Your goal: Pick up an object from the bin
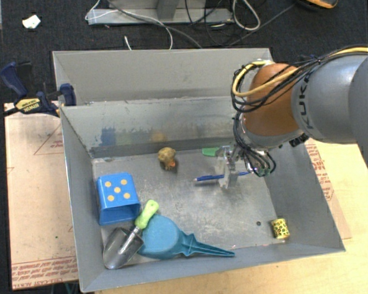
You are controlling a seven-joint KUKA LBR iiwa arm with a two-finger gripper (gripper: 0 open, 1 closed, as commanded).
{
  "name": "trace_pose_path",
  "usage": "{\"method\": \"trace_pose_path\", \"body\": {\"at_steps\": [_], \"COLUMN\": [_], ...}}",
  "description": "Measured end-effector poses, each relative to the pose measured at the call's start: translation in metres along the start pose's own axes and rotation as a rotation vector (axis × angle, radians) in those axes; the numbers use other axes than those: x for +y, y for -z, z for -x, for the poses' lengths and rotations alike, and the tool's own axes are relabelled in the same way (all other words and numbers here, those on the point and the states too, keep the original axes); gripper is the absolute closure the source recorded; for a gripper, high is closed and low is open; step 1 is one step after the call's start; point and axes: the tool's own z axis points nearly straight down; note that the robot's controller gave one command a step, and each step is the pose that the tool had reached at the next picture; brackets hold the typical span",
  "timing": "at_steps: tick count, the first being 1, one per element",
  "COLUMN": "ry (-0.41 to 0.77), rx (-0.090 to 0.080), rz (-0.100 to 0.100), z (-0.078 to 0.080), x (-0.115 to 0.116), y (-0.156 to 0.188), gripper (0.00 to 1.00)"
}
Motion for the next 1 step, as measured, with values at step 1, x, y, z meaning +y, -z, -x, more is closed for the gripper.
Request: {"method": "trace_pose_path", "body": {"at_steps": [1], "ry": [0.006], "rx": [0.000], "rz": [0.000], "z": [-0.0023], "x": [0.0049], "y": [0.0360], "gripper": [1.00]}}
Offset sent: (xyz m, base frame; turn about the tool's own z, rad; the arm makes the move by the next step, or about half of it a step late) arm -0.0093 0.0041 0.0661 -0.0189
